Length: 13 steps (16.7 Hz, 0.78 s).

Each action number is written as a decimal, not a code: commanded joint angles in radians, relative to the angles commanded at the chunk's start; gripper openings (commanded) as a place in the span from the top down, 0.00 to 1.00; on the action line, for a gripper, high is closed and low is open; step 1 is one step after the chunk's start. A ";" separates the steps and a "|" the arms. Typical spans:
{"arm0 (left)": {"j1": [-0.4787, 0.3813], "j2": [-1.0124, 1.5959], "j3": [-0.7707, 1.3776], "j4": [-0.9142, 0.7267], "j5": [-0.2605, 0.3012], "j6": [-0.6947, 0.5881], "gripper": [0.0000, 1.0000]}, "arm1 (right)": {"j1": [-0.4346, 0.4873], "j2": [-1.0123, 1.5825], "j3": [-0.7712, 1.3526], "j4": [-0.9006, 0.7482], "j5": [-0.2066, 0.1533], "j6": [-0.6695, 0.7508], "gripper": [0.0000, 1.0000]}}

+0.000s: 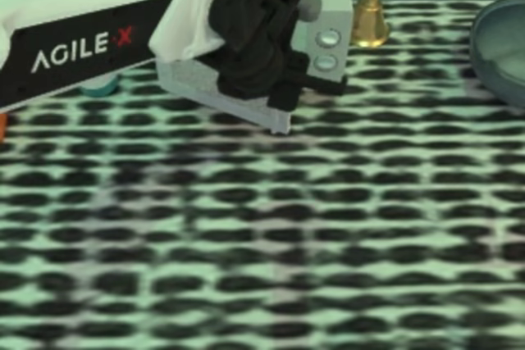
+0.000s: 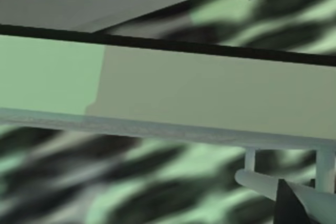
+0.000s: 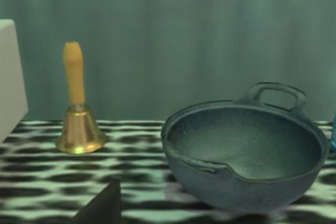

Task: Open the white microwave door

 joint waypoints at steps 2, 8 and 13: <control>0.000 0.000 0.000 0.000 0.000 0.000 1.00 | 0.000 0.000 0.000 0.000 0.000 0.000 0.00; 0.010 -0.038 -0.053 0.022 0.031 0.052 1.00 | 0.000 0.000 0.000 0.000 0.000 0.000 0.00; 0.014 -0.044 -0.063 0.026 0.035 0.063 1.00 | 0.000 0.000 0.000 0.000 0.000 0.000 0.00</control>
